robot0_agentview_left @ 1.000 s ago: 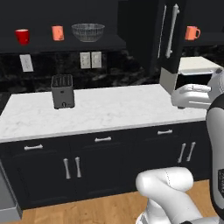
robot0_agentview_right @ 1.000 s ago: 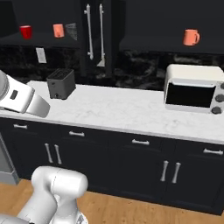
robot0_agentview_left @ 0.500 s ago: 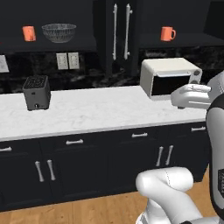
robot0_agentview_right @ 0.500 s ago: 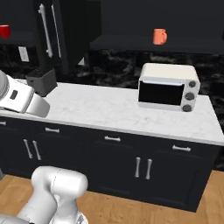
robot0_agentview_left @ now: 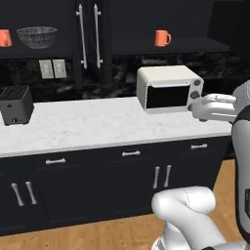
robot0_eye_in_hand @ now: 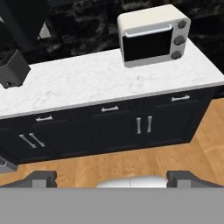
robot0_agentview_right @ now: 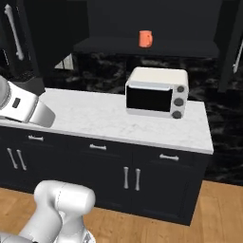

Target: Gather all objects into one cabinet and sort the glasses and bowls to opposite sides.

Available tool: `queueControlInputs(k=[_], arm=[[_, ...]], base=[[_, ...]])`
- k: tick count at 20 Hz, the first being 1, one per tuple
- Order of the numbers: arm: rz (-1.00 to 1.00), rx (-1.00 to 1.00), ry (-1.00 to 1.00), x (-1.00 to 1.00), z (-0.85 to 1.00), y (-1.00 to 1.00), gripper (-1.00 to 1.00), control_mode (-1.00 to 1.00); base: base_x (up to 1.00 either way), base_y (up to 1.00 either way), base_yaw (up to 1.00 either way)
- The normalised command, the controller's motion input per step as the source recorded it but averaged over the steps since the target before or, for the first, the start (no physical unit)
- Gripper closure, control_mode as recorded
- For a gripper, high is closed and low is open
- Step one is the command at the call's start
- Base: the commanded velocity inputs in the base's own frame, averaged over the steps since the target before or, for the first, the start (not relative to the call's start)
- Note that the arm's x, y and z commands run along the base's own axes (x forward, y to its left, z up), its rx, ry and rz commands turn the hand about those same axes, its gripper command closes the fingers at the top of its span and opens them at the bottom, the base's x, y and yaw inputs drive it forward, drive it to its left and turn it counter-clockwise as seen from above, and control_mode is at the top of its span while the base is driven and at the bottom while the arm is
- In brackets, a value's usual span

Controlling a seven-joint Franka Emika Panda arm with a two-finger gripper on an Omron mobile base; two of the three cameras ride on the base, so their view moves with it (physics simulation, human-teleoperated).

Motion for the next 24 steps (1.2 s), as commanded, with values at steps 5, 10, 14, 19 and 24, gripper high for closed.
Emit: queueControlInputs(k=[5,10,14,19,24], arm=[[0.0,0.0,0.0,0.0,0.0,0.0,-1.0,1.0],[0.0,0.0,0.0,0.0,0.0,0.0,-1.0,1.0],[0.0,0.0,0.0,0.0,0.0,0.0,-1.0,1.0],[0.0,0.0,0.0,0.0,0.0,0.0,-1.0,1.0],[0.0,0.0,0.0,0.0,0.0,0.0,-1.0,1.0]], base=[[0.26,-0.66,0.0],[0.64,-0.73,0.0],[0.74,-0.51,0.0],[0.43,0.08,0.0],[0.47,0.08,0.0]])
